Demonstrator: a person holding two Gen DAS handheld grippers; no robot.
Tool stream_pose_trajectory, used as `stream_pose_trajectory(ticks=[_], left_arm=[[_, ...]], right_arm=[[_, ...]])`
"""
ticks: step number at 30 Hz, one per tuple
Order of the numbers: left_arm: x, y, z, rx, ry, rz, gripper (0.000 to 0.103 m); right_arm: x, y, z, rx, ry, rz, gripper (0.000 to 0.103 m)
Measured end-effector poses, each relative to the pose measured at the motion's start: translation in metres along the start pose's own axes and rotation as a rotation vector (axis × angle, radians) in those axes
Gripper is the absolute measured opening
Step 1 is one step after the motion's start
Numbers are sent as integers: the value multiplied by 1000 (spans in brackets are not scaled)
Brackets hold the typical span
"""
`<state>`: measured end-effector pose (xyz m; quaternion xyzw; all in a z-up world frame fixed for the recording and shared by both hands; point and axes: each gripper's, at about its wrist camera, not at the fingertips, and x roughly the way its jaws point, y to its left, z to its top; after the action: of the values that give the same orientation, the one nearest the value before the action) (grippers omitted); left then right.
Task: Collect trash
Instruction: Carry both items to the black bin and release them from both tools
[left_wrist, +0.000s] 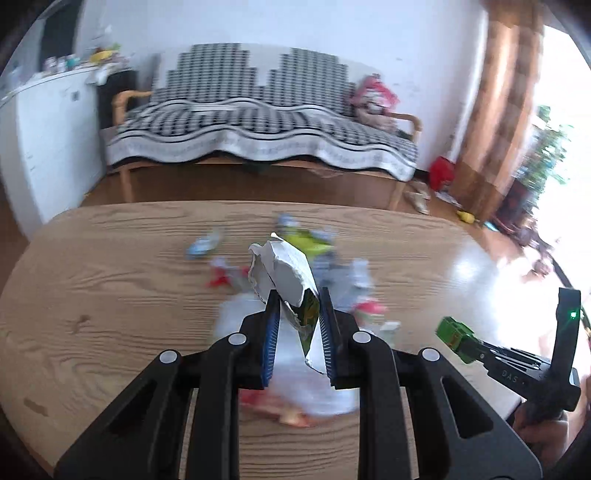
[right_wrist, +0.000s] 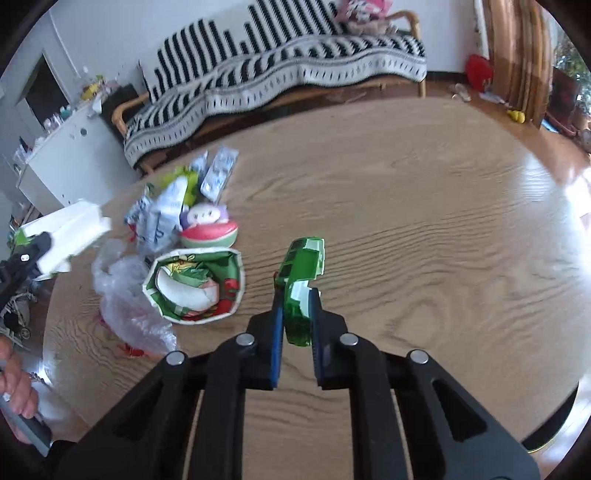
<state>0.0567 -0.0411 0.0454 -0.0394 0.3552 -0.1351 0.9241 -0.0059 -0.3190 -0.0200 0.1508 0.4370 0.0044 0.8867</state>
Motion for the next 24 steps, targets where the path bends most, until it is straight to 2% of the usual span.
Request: stream_pose_trajectory(ticks=[3, 7, 15, 18, 24], left_arm=[[6, -44, -3, 46, 11, -72, 20], [14, -128, -16, 152, 33, -198, 20], [24, -300, -88, 405, 150, -485, 20], [31, -360, -128, 486, 236, -601, 20], [42, -434, -203, 615, 361, -723, 20]], right_arm=[[-34, -31, -7, 20, -50, -31, 13], [-80, -93, -24, 90, -109, -94, 13], [-151, -241, -85, 346, -177, -281, 13], [-162, -293, -118, 440, -155, -335, 13], [-155, -366, -177, 561, -46, -383, 13]])
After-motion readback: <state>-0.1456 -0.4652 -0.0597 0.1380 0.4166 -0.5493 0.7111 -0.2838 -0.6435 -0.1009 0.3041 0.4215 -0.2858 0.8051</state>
